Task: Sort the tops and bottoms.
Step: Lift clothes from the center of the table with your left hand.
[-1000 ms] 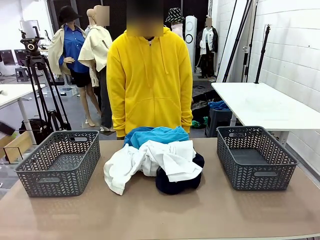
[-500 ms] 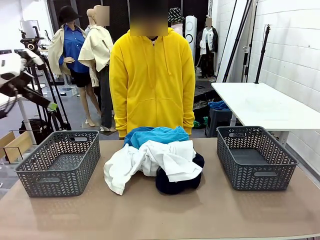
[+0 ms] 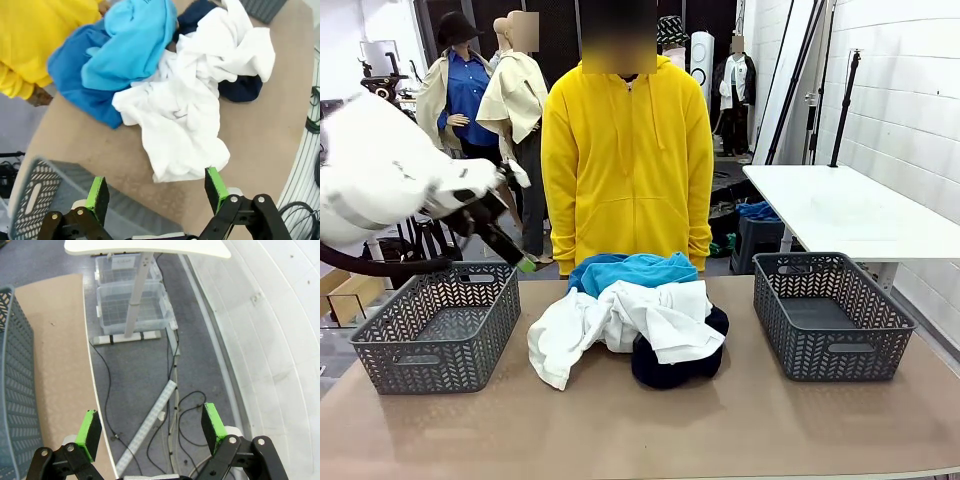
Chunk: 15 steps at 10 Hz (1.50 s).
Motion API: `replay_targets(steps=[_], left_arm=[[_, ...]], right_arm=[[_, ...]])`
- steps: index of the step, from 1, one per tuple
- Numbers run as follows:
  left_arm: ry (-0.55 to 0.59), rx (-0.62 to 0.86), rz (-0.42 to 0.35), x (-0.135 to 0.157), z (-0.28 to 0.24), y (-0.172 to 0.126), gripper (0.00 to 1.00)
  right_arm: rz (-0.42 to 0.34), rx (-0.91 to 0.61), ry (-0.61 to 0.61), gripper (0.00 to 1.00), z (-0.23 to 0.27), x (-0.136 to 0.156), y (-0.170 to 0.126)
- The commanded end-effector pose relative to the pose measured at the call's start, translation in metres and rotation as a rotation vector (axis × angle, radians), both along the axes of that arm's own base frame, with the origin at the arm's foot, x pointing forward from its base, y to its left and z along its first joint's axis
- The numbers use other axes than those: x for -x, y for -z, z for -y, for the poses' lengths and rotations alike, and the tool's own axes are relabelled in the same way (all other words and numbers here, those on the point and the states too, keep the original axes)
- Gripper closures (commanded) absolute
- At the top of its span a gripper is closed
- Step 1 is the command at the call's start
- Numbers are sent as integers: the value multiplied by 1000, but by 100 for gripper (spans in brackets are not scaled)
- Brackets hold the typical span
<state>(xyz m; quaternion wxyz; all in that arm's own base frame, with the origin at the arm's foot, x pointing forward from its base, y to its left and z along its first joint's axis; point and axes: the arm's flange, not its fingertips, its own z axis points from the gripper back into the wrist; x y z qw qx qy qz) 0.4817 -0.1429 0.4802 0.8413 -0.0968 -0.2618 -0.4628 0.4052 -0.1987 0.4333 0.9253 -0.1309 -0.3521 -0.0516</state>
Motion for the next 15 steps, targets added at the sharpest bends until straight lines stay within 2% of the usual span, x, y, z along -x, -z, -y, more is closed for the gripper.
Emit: replay_targets(steps=[1, 2, 3, 7, 10, 15], left_arm=[[24, -23, -21, -21, 7, 21, 0], [3, -34, -58, -23, 13, 39, 0], [8, -22, -28, -8, 13, 18, 0], [-1, -45, -35, -12, 19, 24, 0], [-16, -26, -118, -50, 37, 50, 0], [-65, -97, -252, -80, 56, 100, 0]], right_arm=[[-7, 6, -8, 0, 0, 0, 0], [-7, 6, -8, 0, 0, 0, 0], [-7, 6, -8, 0, 0, 0, 0], [-7, 6, -8, 0, 0, 0, 0], [-7, 6, -8, 0, 0, 0, 0], [-7, 6, -8, 0, 0, 0, 0]])
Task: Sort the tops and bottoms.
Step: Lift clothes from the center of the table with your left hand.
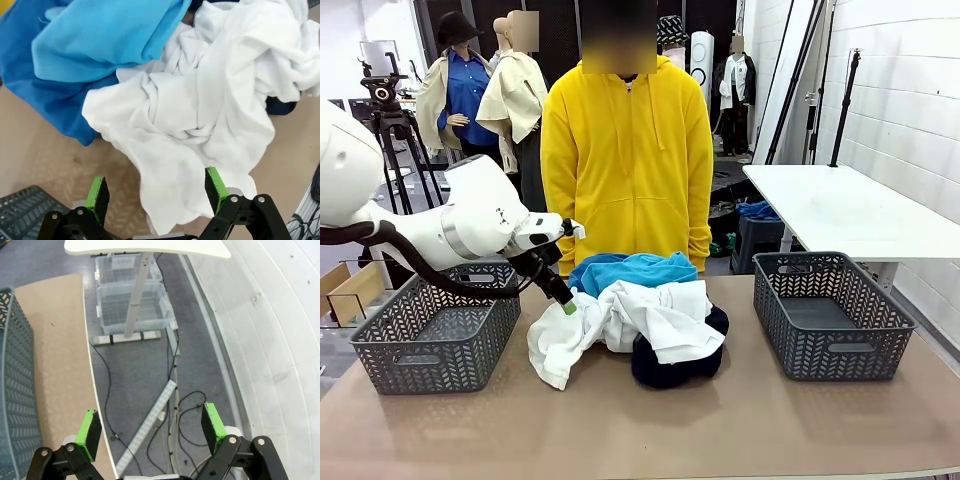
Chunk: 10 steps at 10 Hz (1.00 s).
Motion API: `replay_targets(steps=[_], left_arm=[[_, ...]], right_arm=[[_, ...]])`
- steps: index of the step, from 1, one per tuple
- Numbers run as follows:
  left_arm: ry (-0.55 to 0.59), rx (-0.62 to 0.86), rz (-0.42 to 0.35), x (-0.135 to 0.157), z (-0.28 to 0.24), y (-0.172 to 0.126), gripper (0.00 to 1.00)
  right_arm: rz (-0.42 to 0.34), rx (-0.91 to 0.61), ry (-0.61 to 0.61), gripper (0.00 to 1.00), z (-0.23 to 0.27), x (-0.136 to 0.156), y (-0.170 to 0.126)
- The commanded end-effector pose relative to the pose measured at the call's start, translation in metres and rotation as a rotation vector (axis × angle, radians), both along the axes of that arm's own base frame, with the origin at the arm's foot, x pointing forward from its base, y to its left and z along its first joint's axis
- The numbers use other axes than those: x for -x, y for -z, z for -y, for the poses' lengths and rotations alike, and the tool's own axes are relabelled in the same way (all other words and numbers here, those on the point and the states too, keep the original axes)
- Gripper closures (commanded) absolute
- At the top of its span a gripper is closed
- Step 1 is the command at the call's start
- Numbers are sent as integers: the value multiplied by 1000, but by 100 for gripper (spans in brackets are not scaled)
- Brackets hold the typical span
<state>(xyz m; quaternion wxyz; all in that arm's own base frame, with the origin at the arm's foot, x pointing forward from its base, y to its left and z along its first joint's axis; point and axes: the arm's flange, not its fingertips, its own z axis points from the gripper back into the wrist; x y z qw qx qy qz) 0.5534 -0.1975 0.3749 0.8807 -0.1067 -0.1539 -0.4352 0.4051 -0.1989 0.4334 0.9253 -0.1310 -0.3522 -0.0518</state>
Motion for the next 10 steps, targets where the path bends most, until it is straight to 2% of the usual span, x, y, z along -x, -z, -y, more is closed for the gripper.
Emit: replay_targets(steps=[1, 3, 4, 8, 9, 10], left_arm=[[-3, -29, -53, -7, 3, 1, 0], [-5, -42, -85, -11, 6, 15, 0], [1, -40, -87, -11, 6, 17, 4], [1, -36, -108, -8, 4, 15, 83], [7, -28, -118, -7, 4, 15, 100], [7, -26, -122, -7, 5, 15, 100]], right_arm=[[-7, 6, -9, 0, 0, 0, 0], [-7, 6, -9, 0, 0, 0, 0], [-7, 6, -9, 0, 0, 0, 0], [-7, 6, -9, 0, 0, 0, 0], [-7, 6, -9, 0, 0, 0, 0], [-7, 6, -9, 0, 0, 0, 0]])
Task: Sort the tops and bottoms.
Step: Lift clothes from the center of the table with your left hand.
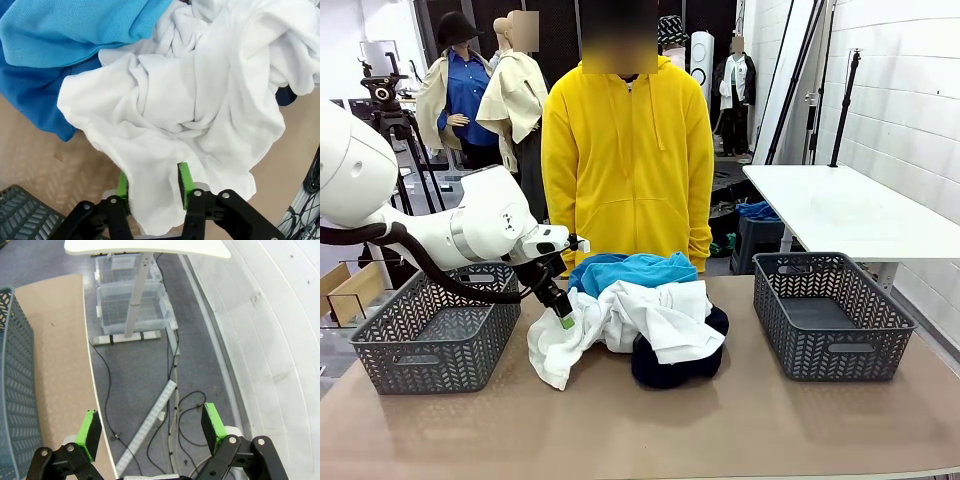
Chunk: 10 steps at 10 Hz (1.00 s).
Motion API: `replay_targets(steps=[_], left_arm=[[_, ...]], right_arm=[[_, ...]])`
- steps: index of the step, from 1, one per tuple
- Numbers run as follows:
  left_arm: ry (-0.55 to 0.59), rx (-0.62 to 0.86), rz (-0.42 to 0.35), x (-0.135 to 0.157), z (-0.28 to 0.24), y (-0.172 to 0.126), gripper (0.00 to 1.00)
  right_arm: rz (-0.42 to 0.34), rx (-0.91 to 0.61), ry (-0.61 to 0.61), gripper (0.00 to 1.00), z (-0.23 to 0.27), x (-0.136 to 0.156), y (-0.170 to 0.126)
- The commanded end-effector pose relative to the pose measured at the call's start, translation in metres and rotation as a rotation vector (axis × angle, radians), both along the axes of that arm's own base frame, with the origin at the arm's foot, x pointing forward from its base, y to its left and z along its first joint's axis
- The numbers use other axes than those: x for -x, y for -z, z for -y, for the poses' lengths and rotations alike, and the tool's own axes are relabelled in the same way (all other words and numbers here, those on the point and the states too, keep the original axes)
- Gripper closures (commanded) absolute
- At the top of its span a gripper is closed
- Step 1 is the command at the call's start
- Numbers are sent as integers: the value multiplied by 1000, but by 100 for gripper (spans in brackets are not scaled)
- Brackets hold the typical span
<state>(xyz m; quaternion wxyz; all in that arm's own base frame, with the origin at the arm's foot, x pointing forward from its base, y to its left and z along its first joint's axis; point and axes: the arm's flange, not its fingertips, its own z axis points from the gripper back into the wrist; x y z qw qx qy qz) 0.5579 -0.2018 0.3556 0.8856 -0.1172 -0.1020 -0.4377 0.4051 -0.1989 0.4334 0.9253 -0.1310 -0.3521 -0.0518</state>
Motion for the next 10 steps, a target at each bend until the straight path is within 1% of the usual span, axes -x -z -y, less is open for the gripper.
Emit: replay_targets(steps=[1, 2, 4, 6, 7, 9, 10], left_arm=[[-11, 0, -22, -2, 0, -5, 100], [-1, 10, -35, -2, -1, -6, 100], [8, 9, -37, 0, 1, -10, 100], [40, 9, -6, -1, 5, -28, 100], [54, 2, 35, -2, 8, -46, 100], [81, -25, 160, -4, 16, -103, 100], [95, -32, 230, 2, 17, -134, 100]], right_arm=[[-7, 6, -9, 0, 0, 0, 0], [-7, 6, -9, 0, 0, 0, 0], [-7, 6, -9, 0, 0, 0, 0], [-7, 6, -9, 0, 0, 0, 0], [-7, 6, -9, 0, 0, 0, 0], [-7, 6, -9, 0, 0, 0, 0], [-7, 6, -9, 0, 0, 0, 0]])
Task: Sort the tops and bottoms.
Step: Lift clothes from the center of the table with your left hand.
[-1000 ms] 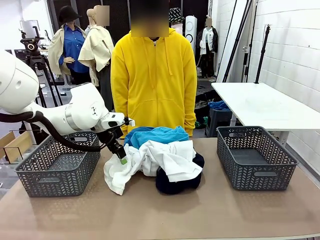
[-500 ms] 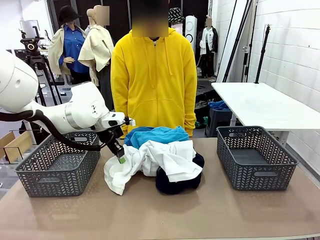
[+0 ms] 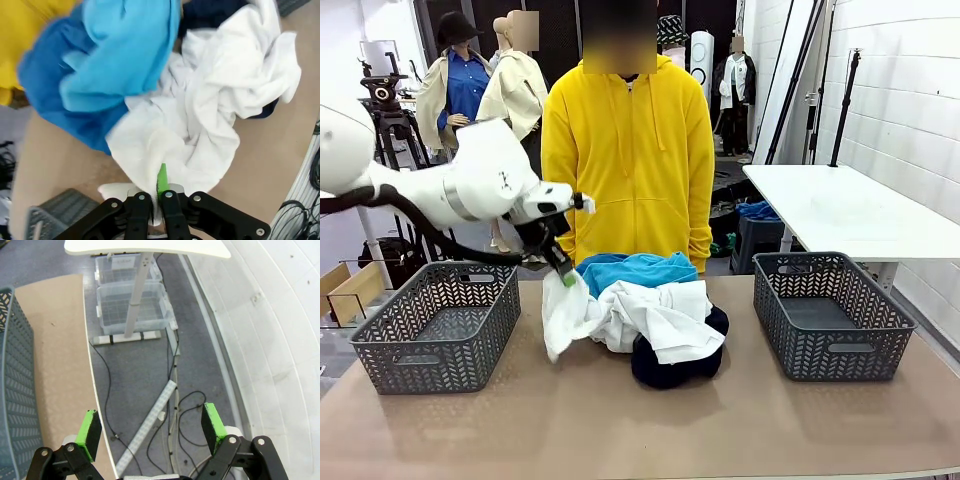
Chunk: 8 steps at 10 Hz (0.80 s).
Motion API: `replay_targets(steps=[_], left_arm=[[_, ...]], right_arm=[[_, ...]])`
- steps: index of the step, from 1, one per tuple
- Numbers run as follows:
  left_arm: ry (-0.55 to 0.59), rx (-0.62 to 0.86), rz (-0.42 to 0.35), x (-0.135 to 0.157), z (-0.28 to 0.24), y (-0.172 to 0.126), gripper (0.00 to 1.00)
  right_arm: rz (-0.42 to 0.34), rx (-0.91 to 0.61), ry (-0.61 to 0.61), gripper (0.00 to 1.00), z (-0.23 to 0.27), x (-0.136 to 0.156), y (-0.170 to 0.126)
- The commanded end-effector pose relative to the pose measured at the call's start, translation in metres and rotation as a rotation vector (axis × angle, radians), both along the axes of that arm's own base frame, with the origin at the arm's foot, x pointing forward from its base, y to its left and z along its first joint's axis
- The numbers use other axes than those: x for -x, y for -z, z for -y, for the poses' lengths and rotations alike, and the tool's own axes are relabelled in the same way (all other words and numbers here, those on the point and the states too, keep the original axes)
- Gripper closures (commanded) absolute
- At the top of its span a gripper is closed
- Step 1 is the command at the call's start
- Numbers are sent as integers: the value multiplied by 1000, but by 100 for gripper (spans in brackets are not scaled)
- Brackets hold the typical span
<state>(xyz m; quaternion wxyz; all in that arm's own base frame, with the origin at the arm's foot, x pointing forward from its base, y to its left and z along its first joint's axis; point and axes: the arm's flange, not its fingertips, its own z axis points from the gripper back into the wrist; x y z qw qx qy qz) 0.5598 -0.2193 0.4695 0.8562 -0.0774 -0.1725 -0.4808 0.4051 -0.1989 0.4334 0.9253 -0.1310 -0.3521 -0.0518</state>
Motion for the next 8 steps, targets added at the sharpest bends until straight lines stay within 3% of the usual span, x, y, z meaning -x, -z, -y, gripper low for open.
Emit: replay_targets(steps=[1, 3, 4, 8], left_arm=[[20, -32, 143, 10, 1, -56, 100], [52, -66, 365, 28, 18, -156, 100], [47, -63, 434, 38, 31, -203, 100], [-17, -53, 593, 101, 77, -357, 100]], right_arm=[[-7, 6, -9, 0, 0, 0, 0], [-7, 6, -9, 0, 0, 0, 0], [-7, 6, -9, 0, 0, 0, 0], [-7, 6, -9, 0, 0, 0, 0]])
